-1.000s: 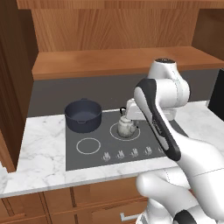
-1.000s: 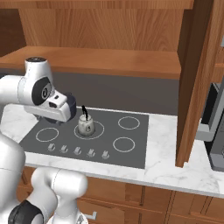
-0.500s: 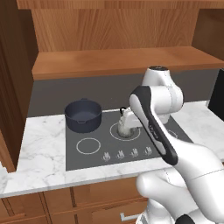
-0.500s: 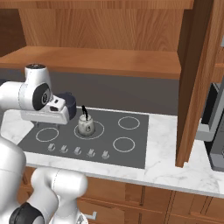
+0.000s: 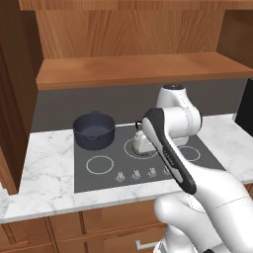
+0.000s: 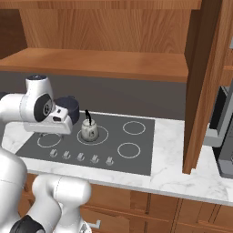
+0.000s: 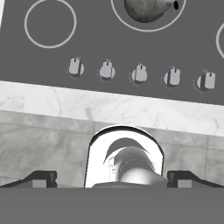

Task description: Pick the kettle from the cabinet and place it on a stove burner. Then pick the pot from the counter and place it on another stove burner. Finally, turn both burners on.

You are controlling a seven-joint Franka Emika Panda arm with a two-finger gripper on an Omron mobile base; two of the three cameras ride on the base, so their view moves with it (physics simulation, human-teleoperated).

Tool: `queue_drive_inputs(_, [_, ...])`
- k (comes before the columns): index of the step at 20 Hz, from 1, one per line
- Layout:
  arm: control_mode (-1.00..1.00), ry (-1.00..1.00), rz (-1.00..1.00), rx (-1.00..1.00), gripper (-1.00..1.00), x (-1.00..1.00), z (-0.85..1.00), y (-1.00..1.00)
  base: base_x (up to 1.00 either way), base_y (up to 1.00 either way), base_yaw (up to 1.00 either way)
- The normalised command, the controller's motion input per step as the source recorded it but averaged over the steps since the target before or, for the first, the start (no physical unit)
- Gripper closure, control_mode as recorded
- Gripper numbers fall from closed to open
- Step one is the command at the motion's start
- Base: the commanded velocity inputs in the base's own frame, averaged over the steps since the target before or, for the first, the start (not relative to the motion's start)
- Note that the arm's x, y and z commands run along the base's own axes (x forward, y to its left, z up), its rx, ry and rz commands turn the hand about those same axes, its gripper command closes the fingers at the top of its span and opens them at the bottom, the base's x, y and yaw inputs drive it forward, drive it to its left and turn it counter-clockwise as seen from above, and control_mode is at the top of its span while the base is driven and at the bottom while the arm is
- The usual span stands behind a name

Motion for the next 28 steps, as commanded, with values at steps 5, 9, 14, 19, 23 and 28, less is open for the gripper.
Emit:
queue_drive_inputs(5, [-1.0,0.0,0.0,-0.01,-1.0,0.08,-0.2,0.02,0.0,0.0,0.0])
queue_drive_inputs(9, [-1.0,0.0,0.0,0.0,-1.0,0.07,-0.21,0.03,0.0,0.0,0.0])
queue_drive_inputs(14, [-1.0,0.0,0.0,0.0,-1.0,0.09,-0.22,0.03,0.0,0.0,0.0])
queue_drive_inputs(19, [-1.0,0.0,0.0,0.0,-1.0,0.17,-0.23,0.08,0.0,0.0,0.0])
queue_drive_inputs(23, [-1.0,0.0,0.0,0.0,-1.0,0.21,-0.22,0.09,0.0,0.0,0.0])
queue_drive_inputs(28, [-1.0,0.0,0.0,0.0,-1.0,0.22,-0.2,0.07,0.0,0.0,0.0])
